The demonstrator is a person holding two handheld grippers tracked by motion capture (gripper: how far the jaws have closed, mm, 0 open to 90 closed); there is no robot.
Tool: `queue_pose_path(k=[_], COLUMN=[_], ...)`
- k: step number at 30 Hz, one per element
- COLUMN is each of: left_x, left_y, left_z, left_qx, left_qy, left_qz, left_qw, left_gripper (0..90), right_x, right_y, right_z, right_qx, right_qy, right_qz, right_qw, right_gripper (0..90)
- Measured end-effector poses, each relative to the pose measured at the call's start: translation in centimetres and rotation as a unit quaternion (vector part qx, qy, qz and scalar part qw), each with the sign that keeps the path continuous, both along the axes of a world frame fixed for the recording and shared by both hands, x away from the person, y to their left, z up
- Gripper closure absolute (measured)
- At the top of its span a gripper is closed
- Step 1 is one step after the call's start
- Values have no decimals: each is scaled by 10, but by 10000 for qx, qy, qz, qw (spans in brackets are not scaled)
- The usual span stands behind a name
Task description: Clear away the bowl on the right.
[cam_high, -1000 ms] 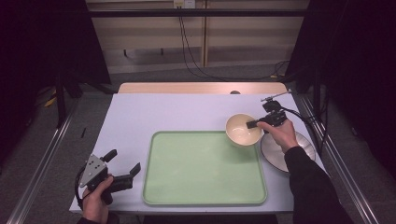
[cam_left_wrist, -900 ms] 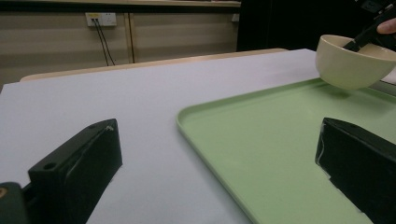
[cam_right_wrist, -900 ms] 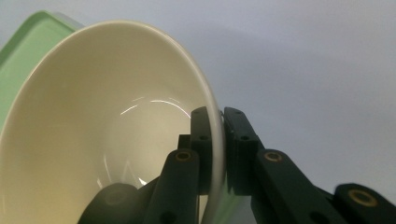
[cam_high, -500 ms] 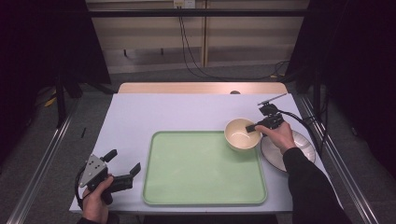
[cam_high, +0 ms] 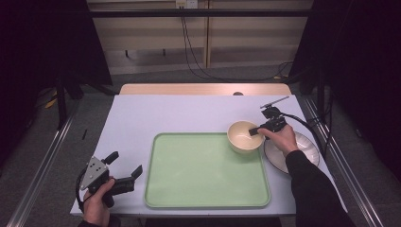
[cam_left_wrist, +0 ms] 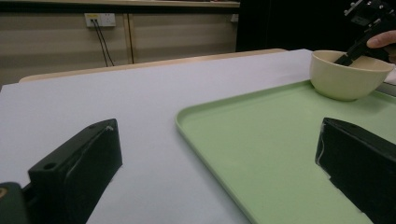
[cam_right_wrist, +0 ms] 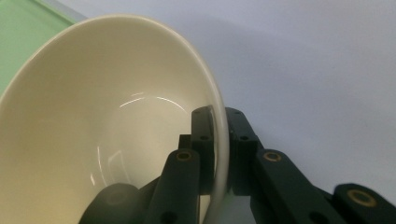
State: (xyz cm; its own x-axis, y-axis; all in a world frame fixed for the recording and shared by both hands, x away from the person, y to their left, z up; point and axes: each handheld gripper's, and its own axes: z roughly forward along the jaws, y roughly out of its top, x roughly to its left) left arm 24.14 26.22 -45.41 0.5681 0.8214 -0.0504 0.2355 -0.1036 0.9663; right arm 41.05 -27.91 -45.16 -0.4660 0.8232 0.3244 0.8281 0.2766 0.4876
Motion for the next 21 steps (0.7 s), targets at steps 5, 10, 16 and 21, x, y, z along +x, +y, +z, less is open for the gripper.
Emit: queue_pose_path(k=[5,10,16,21], left_x=[0,0,0,0], left_y=[0,0,0,0], left_z=[0,0,0,0], left_qx=[-6,-9,-7,-9], left_qy=[-6,2,2,0], left_qz=[-17,-2,-1,7], left_qw=[10000,10000,10000,10000], left_gripper=[4,4,4,4], right_x=[-1,-2,-4,-4], right_y=[1,1,1,0], right_z=[0,-1,-1,-2], right_qx=[-22,-20,-34,13], right_qy=[-75,-193,-254,-313], right_qz=[-6,29,47,63], right_qw=[10000,9998,9997,9995], right_gripper=[840,839,837,832])
